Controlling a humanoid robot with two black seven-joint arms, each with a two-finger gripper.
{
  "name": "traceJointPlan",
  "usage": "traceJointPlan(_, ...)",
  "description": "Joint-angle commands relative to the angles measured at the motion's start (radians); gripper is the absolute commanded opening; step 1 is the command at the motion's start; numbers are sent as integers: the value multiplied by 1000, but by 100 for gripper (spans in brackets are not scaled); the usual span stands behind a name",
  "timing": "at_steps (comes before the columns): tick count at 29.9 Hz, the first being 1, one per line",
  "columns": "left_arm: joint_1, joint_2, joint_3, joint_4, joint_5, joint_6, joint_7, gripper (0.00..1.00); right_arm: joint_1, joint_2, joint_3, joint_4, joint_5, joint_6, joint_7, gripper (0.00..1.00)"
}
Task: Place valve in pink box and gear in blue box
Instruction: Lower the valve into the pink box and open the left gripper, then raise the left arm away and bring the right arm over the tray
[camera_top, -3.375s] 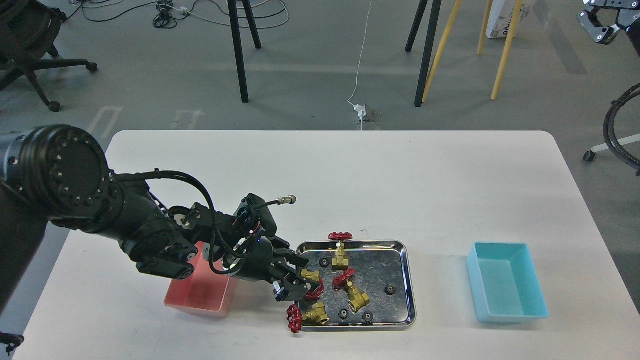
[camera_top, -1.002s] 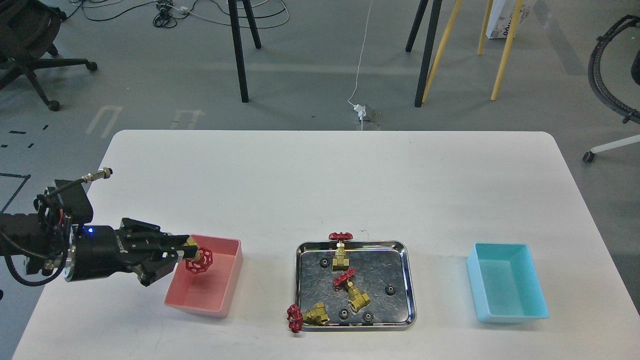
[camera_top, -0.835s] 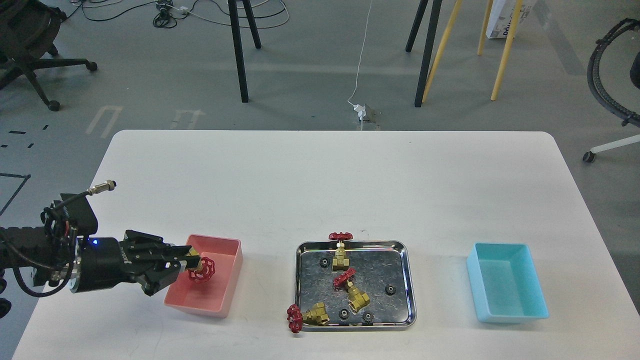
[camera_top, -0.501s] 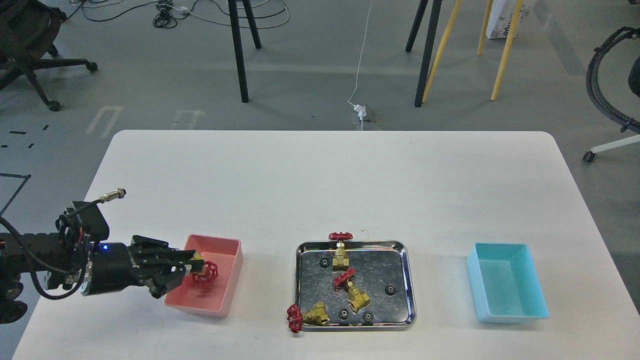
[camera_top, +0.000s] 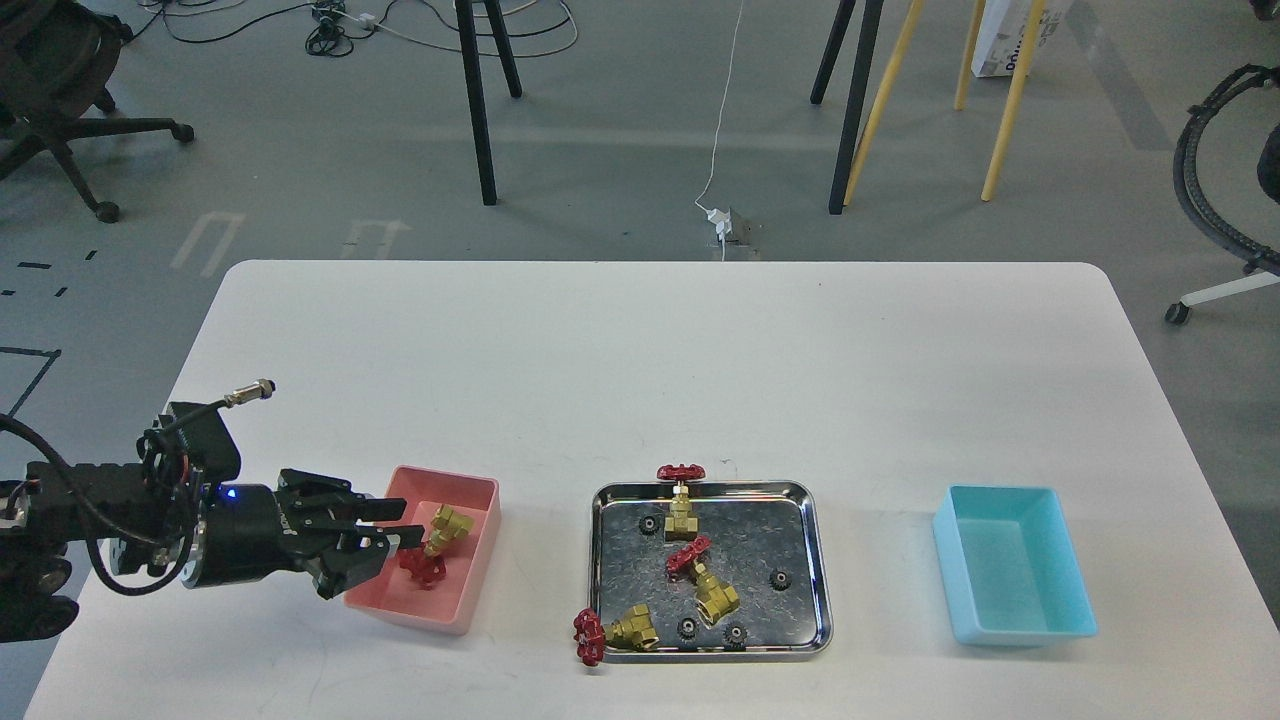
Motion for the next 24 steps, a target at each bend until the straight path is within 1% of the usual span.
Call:
traceJointPlan(1, -6, 13, -20, 0, -3, 0, 0, 53, -11, -2, -5, 28, -18, 0, 0, 99)
traceJointPlan(3, -8, 24, -66, 0, -12, -2, 0, 56, -17, -6, -33, 60, -44, 0, -2, 99)
traceJointPlan(6, -11, 100, -181, -9, -18, -24, 0, 57, -5, -29, -123, 115, -143, 0, 0, 99)
traceJointPlan(7, -12, 124, -239, -15, -23, -47, 0, 57, -1, -35, -154, 135, -192, 0, 0, 99)
traceJointPlan(9, -6, 159, -370, -44, -61, -124, 0, 57, 2, -37, -195, 178, -323, 0, 1, 99)
traceJointPlan(11, 2, 196, -503, -84, -176, -210, 0, 58, 7, -41, -220, 231, -525, 0, 0, 99)
traceJointPlan(13, 6, 210, -589, -121, -338, -262, 0, 59, 16, -49, -234, 288, -753, 0, 1, 99)
traceJointPlan(16, 6, 190, -693, -163, -578, -304, 0, 59, 22, -49, -258, 374, -1062, 0, 5, 99)
traceJointPlan(20, 17, 107, -824, -180, -808, -414, 0, 59, 64, -46, -387, 469, -1441, 0, 21, 99)
traceJointPlan(22, 41, 55, -882, -183, -880, -463, 0, 59, 104, -40, -488, 535, -1561, 0, 37, 99)
traceJointPlan(24, 83, 1, -974, -189, -932, -495, 0, 59, 154, -34, -620, 600, -1637, 0, 44, 99)
